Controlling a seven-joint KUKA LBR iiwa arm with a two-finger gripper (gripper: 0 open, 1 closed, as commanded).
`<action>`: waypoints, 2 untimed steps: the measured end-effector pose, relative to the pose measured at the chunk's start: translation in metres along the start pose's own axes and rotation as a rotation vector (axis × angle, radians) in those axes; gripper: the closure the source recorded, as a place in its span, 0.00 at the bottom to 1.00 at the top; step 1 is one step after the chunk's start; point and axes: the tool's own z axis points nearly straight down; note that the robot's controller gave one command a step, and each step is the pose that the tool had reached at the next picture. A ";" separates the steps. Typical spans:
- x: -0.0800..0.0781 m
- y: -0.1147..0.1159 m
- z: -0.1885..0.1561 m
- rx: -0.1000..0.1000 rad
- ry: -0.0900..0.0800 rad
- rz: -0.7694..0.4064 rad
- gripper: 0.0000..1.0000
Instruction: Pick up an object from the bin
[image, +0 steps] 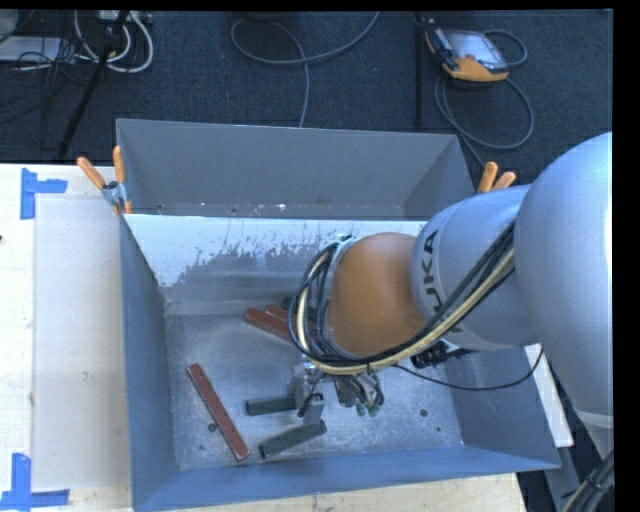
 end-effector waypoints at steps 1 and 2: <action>-0.001 0.000 -0.011 0.000 -0.001 0.000 1.00; 0.000 0.000 -0.023 0.000 0.002 0.001 1.00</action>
Offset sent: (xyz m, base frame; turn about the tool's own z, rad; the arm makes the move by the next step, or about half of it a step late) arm 0.0002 -0.0001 0.0663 0.0000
